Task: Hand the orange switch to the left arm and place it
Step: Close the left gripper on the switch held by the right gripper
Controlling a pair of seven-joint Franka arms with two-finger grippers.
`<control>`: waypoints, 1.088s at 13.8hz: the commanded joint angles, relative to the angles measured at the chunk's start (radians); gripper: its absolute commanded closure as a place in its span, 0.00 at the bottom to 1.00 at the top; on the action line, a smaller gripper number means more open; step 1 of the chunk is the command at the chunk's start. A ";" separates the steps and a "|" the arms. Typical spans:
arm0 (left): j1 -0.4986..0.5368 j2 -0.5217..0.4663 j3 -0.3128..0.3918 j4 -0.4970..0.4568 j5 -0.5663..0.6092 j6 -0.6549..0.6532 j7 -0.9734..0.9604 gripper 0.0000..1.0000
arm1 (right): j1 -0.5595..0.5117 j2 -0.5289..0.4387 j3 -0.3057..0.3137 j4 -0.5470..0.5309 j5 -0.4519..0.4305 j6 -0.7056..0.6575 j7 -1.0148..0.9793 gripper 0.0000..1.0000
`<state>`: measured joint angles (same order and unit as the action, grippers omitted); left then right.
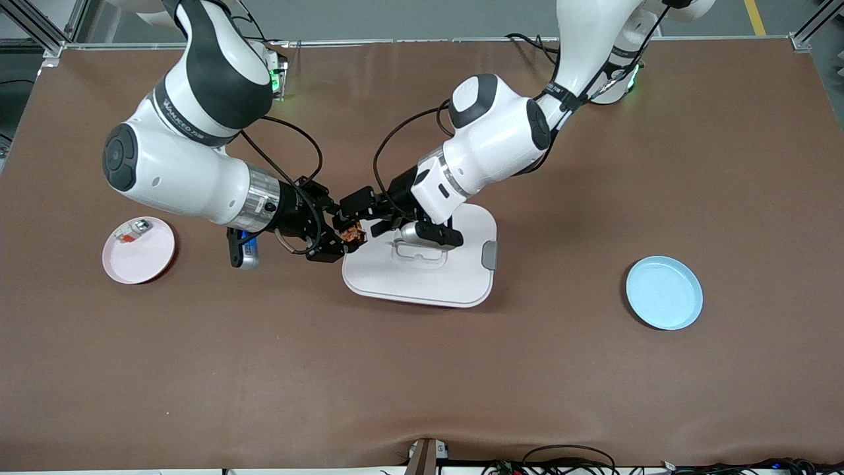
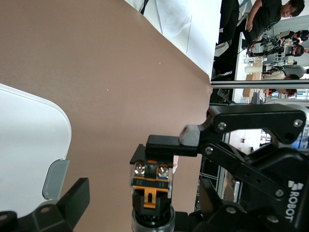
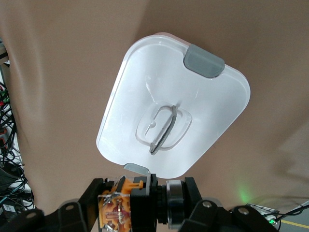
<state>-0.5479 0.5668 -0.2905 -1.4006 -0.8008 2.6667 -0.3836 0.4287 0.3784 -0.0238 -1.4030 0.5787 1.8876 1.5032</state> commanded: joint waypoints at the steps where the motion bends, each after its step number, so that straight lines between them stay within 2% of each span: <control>1: -0.010 0.019 0.004 0.032 -0.014 0.013 0.012 0.00 | 0.012 0.016 -0.011 0.035 0.021 -0.002 0.017 1.00; 3: -0.010 0.019 0.004 0.032 -0.014 0.013 0.031 0.26 | 0.012 0.016 -0.011 0.035 0.023 -0.002 0.017 1.00; 7: -0.010 0.019 0.004 0.031 -0.015 0.013 0.031 0.64 | 0.012 0.016 -0.011 0.035 0.030 -0.002 0.017 1.00; 10: -0.010 0.019 0.004 0.031 -0.015 0.013 0.031 0.87 | 0.013 0.023 -0.011 0.035 0.030 -0.002 0.019 1.00; 12: -0.010 0.018 0.004 0.031 -0.015 0.013 0.031 0.94 | 0.018 0.027 -0.011 0.035 0.030 -0.002 0.017 1.00; 13: -0.010 0.018 0.004 0.031 -0.015 0.013 0.029 0.94 | 0.018 0.028 -0.011 0.035 0.030 -0.002 0.012 0.85; 14: -0.010 0.018 0.004 0.031 -0.015 0.013 0.029 0.94 | 0.016 0.028 -0.011 0.035 0.029 -0.002 0.009 0.48; 15: -0.010 0.018 0.004 0.031 -0.014 0.013 0.029 0.94 | 0.016 0.028 -0.011 0.036 0.029 -0.002 0.009 0.19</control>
<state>-0.5497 0.5730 -0.2901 -1.3885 -0.8009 2.6681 -0.3654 0.4297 0.3902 -0.0257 -1.3976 0.5925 1.8877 1.5037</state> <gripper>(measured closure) 0.656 0.278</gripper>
